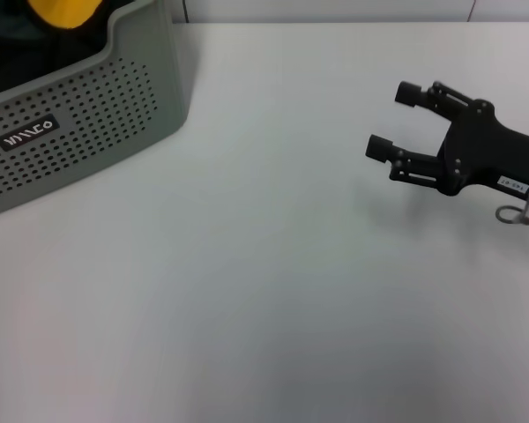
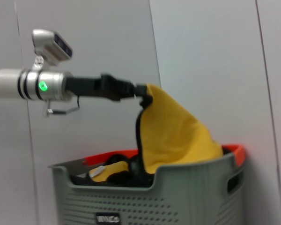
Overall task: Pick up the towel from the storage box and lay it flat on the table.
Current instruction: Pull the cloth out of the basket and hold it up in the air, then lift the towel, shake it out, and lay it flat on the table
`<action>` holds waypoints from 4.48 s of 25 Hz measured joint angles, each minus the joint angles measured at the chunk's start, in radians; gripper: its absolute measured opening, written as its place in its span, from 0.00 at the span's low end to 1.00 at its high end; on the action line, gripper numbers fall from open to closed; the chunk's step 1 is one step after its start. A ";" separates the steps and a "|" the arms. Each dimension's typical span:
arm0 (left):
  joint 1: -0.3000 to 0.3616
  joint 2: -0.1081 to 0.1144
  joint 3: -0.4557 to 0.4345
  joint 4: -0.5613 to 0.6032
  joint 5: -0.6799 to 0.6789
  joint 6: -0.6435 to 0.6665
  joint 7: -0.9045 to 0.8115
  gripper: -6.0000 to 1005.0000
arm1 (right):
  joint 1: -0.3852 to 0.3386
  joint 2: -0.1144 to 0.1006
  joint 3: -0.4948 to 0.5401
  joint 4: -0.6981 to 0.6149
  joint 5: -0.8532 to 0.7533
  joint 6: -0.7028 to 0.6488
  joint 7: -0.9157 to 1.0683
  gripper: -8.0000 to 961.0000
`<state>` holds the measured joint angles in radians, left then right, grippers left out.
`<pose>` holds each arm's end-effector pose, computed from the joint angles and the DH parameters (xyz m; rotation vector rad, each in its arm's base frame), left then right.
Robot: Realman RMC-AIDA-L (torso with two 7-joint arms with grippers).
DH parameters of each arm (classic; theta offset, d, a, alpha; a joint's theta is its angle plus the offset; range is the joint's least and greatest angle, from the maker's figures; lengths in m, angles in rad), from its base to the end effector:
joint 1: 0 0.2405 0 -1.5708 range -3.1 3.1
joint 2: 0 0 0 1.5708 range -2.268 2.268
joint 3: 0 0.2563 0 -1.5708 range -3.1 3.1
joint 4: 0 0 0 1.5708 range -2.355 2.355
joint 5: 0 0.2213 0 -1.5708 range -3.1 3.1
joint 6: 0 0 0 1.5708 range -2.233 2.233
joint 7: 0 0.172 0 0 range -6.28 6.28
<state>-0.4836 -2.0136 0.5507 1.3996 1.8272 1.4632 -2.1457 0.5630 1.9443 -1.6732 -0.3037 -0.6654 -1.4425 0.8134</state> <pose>-0.1918 0.3952 0.1929 -2.1315 -0.7254 -0.8663 0.2135 0.3582 -0.0397 -2.4942 0.2225 1.1209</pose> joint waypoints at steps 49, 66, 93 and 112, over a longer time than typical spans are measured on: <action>-0.033 -0.036 0.078 -0.051 -0.469 0.129 -0.007 0.08 | 0.204 0.085 -0.764 -0.343 0.958 0.295 -1.519 0.62; -0.034 -0.036 0.077 -0.059 -0.451 0.129 0.004 0.09 | 0.210 0.085 -0.758 -0.331 0.999 0.285 -1.533 0.56; -0.024 -0.034 0.076 -0.069 -0.444 0.127 0.021 0.12 | 0.187 0.085 -0.766 -0.345 0.993 0.252 -1.545 0.17; 0.145 -0.047 0.077 -0.331 -0.413 0.198 0.328 0.13 | -0.166 0.064 -0.644 -0.712 0.902 0.371 -1.423 0.01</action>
<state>-0.3385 -2.0609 0.6277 1.0690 1.4145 1.6615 -1.8178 0.3966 2.0087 -2.3177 -1.0154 0.2370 -1.0710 -0.6092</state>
